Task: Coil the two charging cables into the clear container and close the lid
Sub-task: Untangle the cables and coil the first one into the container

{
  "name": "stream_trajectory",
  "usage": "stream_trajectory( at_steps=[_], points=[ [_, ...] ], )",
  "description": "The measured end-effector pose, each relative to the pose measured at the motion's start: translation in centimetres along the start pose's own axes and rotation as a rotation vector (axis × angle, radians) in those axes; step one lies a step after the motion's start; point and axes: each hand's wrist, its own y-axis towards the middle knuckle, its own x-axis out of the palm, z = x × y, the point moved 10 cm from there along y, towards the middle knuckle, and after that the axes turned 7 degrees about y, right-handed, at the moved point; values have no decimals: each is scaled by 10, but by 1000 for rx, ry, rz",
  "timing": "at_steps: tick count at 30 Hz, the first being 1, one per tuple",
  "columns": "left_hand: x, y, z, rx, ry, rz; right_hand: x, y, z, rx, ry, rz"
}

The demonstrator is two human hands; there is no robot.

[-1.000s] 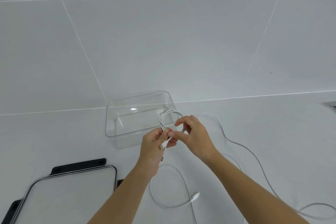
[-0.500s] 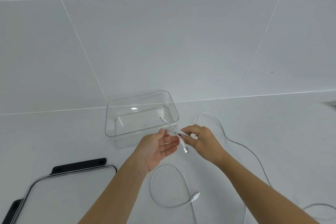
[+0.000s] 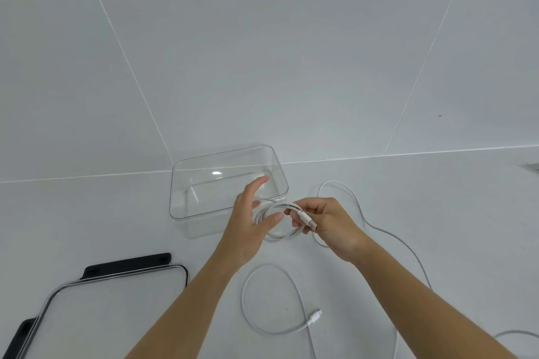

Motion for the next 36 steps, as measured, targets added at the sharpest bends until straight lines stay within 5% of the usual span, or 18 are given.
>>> stream_trajectory(
  at_steps=[12, 22, 28, 36],
  points=[
    [-18, 4, -4, 5, -74, 96, 13, 10, 11, 96, 252, -102],
    [-34, 2, -30, -238, -293, 244, 0, 28, 4, 12, 25, 175],
    [-43, 5, -32, -288, -335, 283, 6, 37, -8, -77, -333, 238],
    [-77, 35, -30, -285, -197, 315, 17, 77, -26, -99, -236, 228]
  ],
)
